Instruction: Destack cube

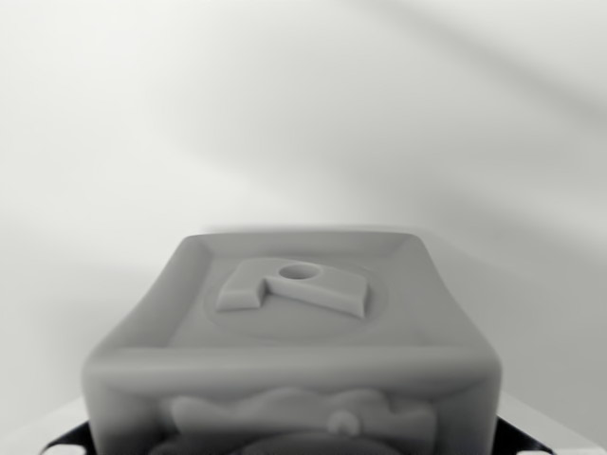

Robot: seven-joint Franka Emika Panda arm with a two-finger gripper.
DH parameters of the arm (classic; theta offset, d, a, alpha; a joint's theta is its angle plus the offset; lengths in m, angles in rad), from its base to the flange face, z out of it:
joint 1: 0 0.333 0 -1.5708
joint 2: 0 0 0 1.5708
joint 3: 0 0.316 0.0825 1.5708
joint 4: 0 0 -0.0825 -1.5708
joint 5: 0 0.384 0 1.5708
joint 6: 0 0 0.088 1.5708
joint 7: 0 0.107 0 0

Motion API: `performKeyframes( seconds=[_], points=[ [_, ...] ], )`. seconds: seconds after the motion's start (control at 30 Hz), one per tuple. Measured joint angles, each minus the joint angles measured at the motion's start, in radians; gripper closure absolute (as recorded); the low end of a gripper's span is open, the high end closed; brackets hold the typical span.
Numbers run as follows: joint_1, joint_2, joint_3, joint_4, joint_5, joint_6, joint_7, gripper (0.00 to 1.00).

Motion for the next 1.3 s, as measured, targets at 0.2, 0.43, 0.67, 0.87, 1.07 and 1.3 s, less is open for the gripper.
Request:
performKeyframes(
  seconds=[0.2, 0.43, 0.67, 0.87, 1.07, 1.3],
  points=[
    [-0.005, 0.011, 0.005, 0.003, 0.0, 0.009, 0.0, 1.0],
    [-0.007, 0.017, 0.007, 0.006, 0.0, 0.012, 0.0, 0.0],
    [-0.007, 0.017, 0.007, 0.006, 0.0, 0.012, 0.0, 0.0],
    [-0.007, 0.017, 0.007, 0.006, 0.0, 0.013, 0.0, 0.0],
    [-0.007, 0.017, 0.007, 0.006, 0.0, 0.013, 0.0, 0.0],
    [-0.007, 0.017, 0.007, 0.006, 0.0, 0.013, 0.0, 0.0]
  ],
)
